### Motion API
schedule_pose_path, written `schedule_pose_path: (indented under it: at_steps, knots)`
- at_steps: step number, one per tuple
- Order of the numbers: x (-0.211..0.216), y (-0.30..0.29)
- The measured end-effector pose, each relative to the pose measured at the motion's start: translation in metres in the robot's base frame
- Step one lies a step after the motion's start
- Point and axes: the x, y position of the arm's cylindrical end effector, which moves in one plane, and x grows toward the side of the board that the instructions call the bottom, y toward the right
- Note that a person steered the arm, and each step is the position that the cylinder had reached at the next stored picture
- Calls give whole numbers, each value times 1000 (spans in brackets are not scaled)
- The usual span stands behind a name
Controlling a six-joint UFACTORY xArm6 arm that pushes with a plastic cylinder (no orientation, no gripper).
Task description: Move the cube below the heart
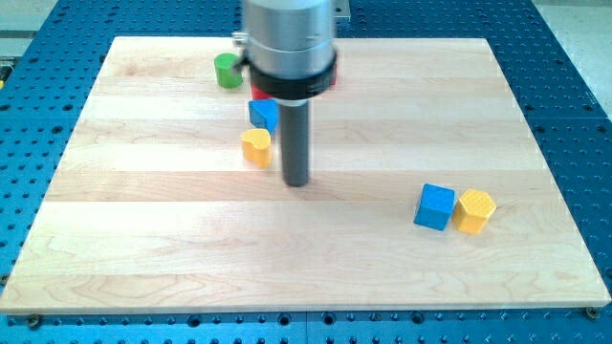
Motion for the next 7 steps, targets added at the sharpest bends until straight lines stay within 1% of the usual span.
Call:
schedule_pose_path:
  at_steps: [1, 2, 3, 4, 5, 6, 7]
  knots:
    - [1, 107]
    - [11, 213]
    - [58, 216]
    - [52, 165]
    - [41, 58]
    - [42, 3]
    - [51, -9]
